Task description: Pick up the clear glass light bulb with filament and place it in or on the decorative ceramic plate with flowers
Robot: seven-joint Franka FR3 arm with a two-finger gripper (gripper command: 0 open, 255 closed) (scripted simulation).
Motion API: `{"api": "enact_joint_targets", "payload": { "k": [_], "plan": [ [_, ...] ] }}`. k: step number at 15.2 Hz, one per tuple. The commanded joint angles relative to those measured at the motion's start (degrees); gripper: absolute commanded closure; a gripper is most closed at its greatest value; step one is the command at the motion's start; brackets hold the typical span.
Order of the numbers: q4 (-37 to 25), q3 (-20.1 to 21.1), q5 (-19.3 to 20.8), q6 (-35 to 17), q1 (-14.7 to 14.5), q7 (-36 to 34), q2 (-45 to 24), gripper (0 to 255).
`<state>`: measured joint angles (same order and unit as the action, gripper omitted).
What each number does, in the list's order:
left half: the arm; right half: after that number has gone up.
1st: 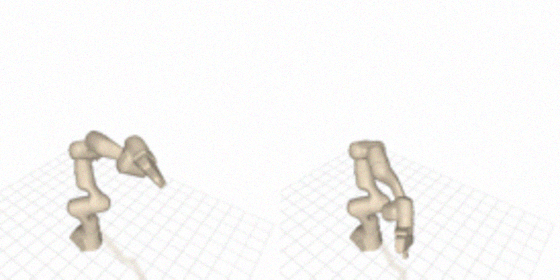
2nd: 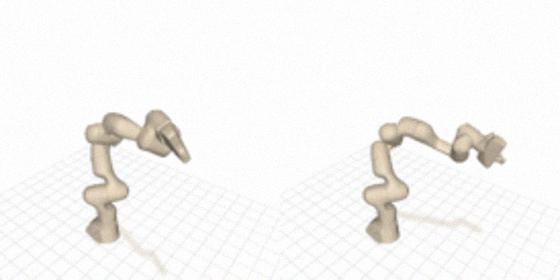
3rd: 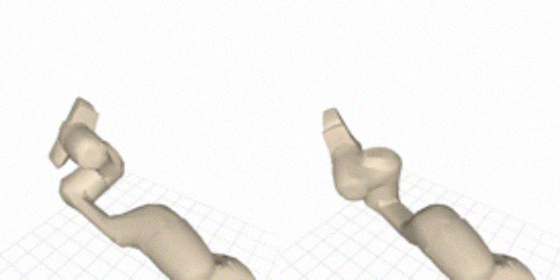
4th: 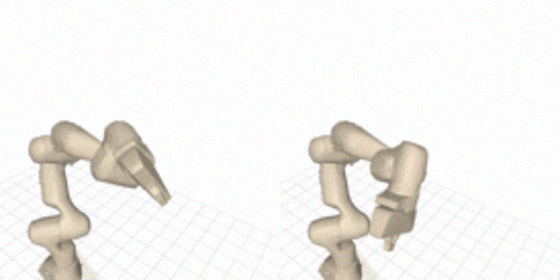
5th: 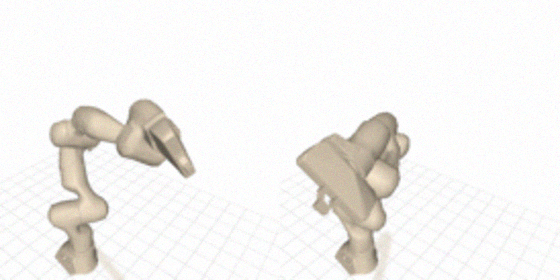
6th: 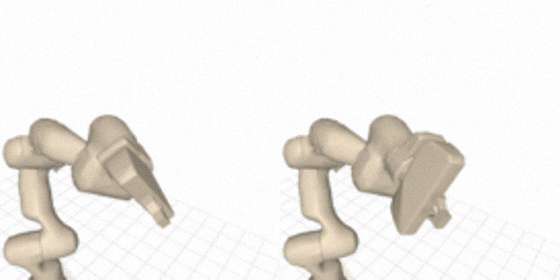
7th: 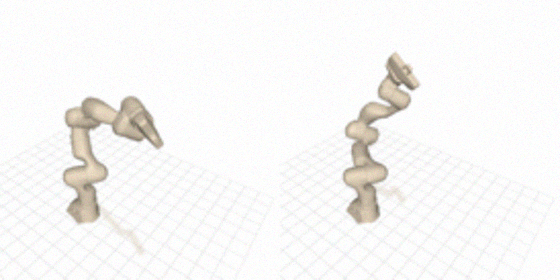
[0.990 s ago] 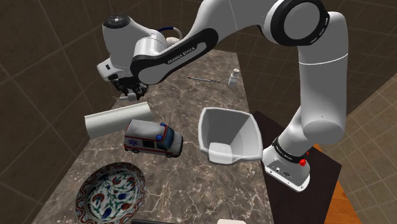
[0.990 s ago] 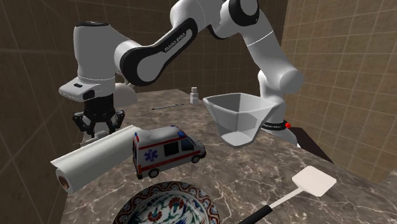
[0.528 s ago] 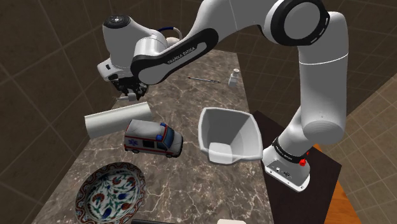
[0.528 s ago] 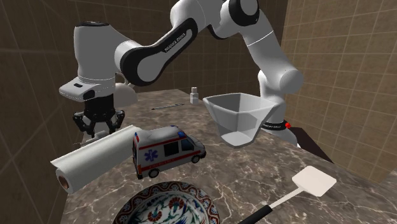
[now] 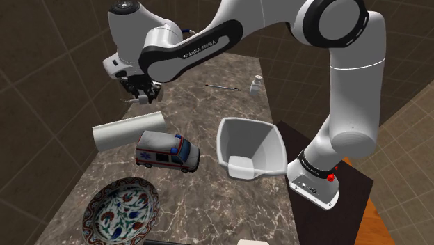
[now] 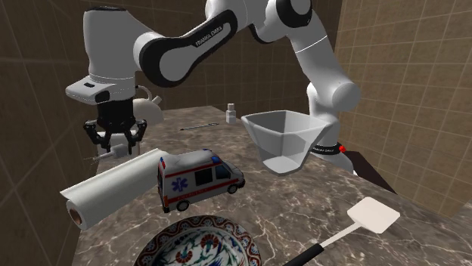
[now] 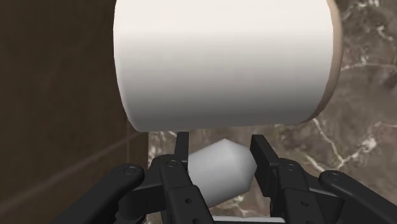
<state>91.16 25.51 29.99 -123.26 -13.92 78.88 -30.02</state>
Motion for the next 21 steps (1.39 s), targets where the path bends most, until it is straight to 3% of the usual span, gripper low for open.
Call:
{"api": "enact_joint_targets", "payload": {
  "k": [1,11,21],
  "plan": [
    [-0.9,0.2,-0.5,1.3,0.0,0.6,0.4,255],
    [-4.5,1.2,-2.5,6.6,0.2,2.8,2.7,255],
    [6.3,5.0,-3.2,5.9,-5.3,-8.5,10.3,255]
  ]
}}
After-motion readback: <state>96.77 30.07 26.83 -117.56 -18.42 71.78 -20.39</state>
